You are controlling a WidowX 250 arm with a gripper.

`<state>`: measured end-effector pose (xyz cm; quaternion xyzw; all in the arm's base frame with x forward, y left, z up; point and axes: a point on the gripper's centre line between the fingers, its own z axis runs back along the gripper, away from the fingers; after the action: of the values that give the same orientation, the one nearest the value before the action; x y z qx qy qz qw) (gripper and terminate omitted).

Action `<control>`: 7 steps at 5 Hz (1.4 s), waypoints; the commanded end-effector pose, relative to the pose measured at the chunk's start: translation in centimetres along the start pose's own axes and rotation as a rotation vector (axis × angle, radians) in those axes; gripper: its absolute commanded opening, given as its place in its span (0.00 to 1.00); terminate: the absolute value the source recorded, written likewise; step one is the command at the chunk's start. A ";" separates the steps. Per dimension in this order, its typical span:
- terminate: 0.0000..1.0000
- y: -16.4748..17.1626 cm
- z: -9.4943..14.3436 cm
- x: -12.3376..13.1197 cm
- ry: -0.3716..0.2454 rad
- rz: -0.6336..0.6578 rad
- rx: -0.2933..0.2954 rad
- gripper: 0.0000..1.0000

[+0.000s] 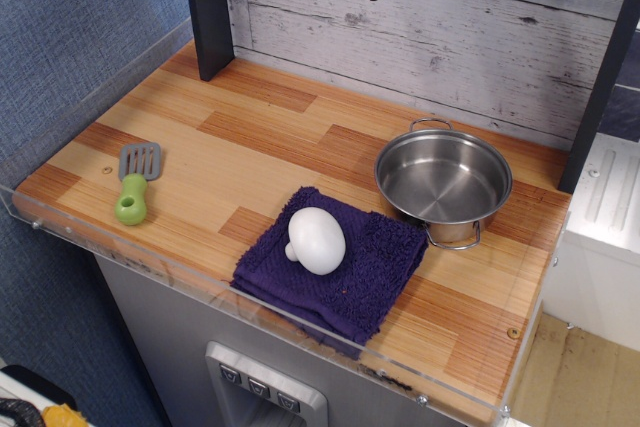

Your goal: Place the mushroom behind the spatula.

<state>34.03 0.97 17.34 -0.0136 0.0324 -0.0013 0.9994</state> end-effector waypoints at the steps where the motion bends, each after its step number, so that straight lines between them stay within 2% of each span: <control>1: 0.00 0.0 0.0 0.0 0.000 0.000 0.000 1.00; 2: 0.00 -0.4 -0.2 -1.4 0.004 -0.018 -0.008 1.00; 3: 0.00 -0.4 0.3 -0.4 0.004 -0.016 0.011 1.00; 4: 0.00 -1.1 -0.8 -1.3 0.026 -0.031 0.055 1.00; 6: 0.00 -2.0 -4.0 -6.6 0.007 -0.094 0.082 1.00; 7: 0.00 -0.7 -5.0 -8.4 0.012 -0.048 0.057 1.00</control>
<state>25.11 0.23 11.67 0.0127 0.0622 -0.0202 0.9978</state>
